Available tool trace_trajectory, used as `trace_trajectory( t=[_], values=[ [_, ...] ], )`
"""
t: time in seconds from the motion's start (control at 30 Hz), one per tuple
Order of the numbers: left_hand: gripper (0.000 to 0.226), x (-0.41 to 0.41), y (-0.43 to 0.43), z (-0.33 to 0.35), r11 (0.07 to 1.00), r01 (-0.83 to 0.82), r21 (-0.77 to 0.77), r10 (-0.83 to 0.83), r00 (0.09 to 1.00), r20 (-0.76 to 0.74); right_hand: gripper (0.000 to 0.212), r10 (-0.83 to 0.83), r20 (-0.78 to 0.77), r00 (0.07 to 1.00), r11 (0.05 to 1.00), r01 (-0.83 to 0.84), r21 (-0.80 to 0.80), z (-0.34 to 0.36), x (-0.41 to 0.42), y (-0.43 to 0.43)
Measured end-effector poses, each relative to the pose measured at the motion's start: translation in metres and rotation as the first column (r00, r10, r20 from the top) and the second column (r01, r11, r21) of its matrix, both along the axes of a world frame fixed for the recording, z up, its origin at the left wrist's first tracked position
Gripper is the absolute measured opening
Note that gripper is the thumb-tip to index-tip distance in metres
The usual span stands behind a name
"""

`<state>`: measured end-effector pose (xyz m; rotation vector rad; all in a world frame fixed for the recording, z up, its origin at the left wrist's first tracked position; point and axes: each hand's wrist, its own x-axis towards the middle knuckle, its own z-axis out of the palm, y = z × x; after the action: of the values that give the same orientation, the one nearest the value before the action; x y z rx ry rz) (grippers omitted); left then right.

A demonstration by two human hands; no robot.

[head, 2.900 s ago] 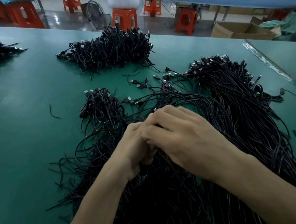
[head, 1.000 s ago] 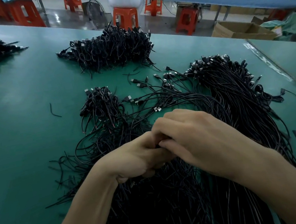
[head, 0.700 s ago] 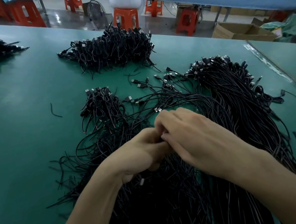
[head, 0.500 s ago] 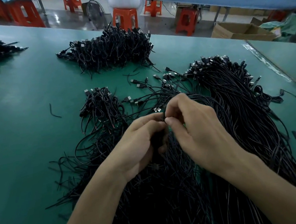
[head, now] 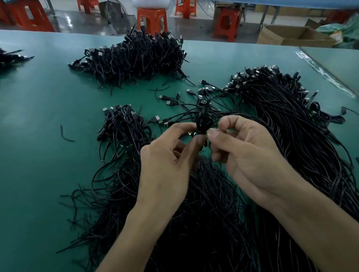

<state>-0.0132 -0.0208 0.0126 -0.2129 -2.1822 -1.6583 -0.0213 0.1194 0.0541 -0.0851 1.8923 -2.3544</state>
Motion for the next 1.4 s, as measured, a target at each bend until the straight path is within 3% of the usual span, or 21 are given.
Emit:
trace_trajectory(
  t=[0.1,0.23,0.33,0.4,0.53,0.63,0.7,0.8,0.93,1.03,1.13,1.23,1.33,1.4],
  values=[
    [0.022,-0.001,0.000,0.004,0.998,0.060,0.019,-0.060,0.998,0.006,0.024,0.015,0.017,1.000,1.000,-0.015,-0.007,0.000,-0.001,0.002],
    [0.029,-0.001,0.001,0.011,0.946,0.188,0.264,-0.196,0.981,0.007,0.026,0.026,0.043,0.999,0.999,-0.027,0.029,-0.002,0.000,0.001],
    [0.015,0.001,0.001,0.014,0.913,0.206,0.351,-0.216,0.976,-0.011,0.025,0.018,0.053,0.998,1.000,-0.018,-0.001,-0.001,0.000,0.002],
    [0.022,0.000,-0.001,0.012,0.885,0.239,0.399,-0.259,0.966,-0.005,0.026,0.029,0.042,0.999,1.000,-0.028,-0.012,-0.001,-0.001,0.004],
    [0.044,-0.001,-0.004,0.011,0.941,0.220,0.259,-0.226,0.974,-0.005,0.025,0.030,0.007,1.000,0.999,-0.030,0.019,-0.006,0.000,0.003],
    [0.040,-0.001,-0.008,0.011,0.964,0.226,0.141,-0.216,0.973,-0.088,0.017,0.045,-0.003,0.999,0.999,-0.045,-0.002,-0.007,-0.001,0.004],
    [0.035,-0.001,-0.009,0.011,0.977,0.201,0.078,-0.189,0.973,-0.135,0.022,0.051,0.016,0.999,0.998,-0.050,-0.045,-0.006,-0.002,0.005],
    [0.039,-0.001,-0.006,0.011,0.990,0.131,-0.047,-0.138,0.970,-0.200,0.028,0.011,-0.015,1.000,1.000,-0.011,0.013,-0.006,-0.005,0.006],
    [0.037,-0.002,-0.001,0.007,0.991,0.068,-0.111,-0.084,0.986,-0.145,0.030,-0.052,-0.156,0.986,0.993,0.068,0.100,-0.004,-0.005,0.008],
    [0.030,0.000,-0.002,0.005,0.988,0.141,-0.059,-0.144,0.987,-0.063,0.033,-0.063,-0.258,0.964,0.981,0.108,0.160,-0.001,-0.004,0.008],
    [0.059,0.003,0.000,0.006,0.982,0.185,-0.039,-0.185,0.983,0.018,0.032,-0.049,-0.331,0.942,0.976,0.116,0.187,-0.001,-0.002,0.007],
    [0.071,0.007,-0.001,0.012,0.980,0.200,-0.011,-0.197,0.973,0.119,0.032,0.002,-0.361,0.932,0.979,0.071,0.189,-0.004,0.000,0.004],
    [0.056,0.003,-0.001,0.016,0.933,0.242,0.266,-0.307,0.922,0.237,0.033,0.049,-0.371,0.927,0.974,0.038,0.222,-0.008,0.002,0.002],
    [0.050,0.002,-0.004,0.020,0.882,0.239,0.406,-0.347,0.912,0.217,0.034,0.083,-0.382,0.920,0.963,0.024,0.267,-0.009,0.003,0.000]
  ],
)
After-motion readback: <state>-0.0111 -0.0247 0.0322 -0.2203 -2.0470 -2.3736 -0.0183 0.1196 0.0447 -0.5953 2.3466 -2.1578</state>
